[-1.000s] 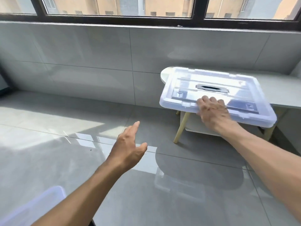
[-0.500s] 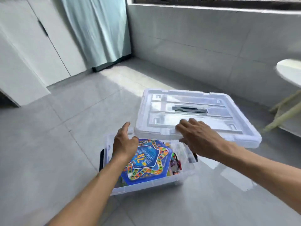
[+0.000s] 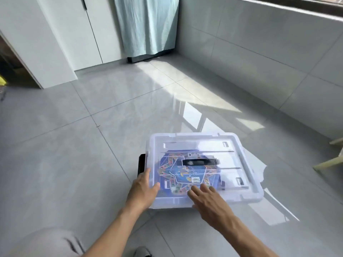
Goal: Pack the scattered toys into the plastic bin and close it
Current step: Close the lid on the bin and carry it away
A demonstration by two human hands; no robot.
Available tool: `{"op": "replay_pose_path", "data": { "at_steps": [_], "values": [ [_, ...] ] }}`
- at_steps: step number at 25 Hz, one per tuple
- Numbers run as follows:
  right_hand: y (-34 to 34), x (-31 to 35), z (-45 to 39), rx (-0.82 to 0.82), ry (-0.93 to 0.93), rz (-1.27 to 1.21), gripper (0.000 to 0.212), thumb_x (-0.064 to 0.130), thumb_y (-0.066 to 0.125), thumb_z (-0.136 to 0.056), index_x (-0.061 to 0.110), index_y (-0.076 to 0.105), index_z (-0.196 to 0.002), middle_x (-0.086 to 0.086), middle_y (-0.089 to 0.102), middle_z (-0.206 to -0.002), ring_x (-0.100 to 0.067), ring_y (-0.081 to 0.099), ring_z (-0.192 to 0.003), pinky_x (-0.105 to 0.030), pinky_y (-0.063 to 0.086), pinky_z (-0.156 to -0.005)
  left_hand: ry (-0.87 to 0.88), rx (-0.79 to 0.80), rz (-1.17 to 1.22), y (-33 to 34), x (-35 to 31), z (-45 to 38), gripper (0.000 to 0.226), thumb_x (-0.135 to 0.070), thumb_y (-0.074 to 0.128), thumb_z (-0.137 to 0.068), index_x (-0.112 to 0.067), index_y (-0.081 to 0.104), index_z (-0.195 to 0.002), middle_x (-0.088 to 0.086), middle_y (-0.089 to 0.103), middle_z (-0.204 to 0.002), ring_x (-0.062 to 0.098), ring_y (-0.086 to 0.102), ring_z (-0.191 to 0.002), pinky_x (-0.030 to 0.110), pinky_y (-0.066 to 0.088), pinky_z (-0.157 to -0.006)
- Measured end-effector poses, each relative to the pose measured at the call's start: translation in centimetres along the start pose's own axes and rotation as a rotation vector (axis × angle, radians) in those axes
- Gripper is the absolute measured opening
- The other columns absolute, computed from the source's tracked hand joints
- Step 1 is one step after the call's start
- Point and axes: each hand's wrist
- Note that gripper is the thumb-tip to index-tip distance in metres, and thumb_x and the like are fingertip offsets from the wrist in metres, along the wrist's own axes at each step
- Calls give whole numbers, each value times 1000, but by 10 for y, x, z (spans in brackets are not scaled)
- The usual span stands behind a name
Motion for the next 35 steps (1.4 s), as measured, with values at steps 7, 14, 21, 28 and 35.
{"op": "replay_pose_path", "data": {
  "at_steps": [7,14,21,28,35],
  "values": [
    [19,7,-12,5,-4,-206,32,31,74,-76,27,55,-101,7,56,-98,-19,54,-86,-32,47,-72,-33,-107,-50,8,34,-6,57,-22,55,-92,-20,37,-147,4,50,-142,23,49,-127,34,43,-100],
    [20,-49,-39,276,572,-356,91,83,11,-79,34,4,-155,8,-6,-164,-20,-5,-151,-46,4,-120,-77,-160,10,7,32,-20,51,-22,62,-87,-19,52,-137,0,60,-132,22,58,-117,31,48,-93],
    [3,-79,-38,437,430,-375,94,76,50,-80,36,9,-155,5,-9,-164,-20,-5,-151,-44,9,-121,-458,-101,584,15,29,-31,84,-34,77,-79,-21,29,-147,7,38,-150,29,44,-132,43,39,-107],
    [9,-76,-40,362,436,-350,98,75,57,-76,38,10,-154,4,-7,-164,-21,-3,-151,-43,10,-120,-329,-318,452,19,20,-44,23,-27,75,-66,-22,70,-89,9,63,-98,30,66,-80,26,48,-68],
    [4,-87,-28,122,458,-613,75,55,65,-84,35,33,-149,9,19,-161,-17,21,-148,-37,23,-116,-291,-297,425,19,19,-40,31,-38,66,-79,-13,67,-98,6,67,-100,30,62,-92,34,50,-76]
  ]
}}
Point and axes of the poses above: each hand's wrist, its own z-axis away from the middle knuckle, its own y-axis out of the palm, x = y × z
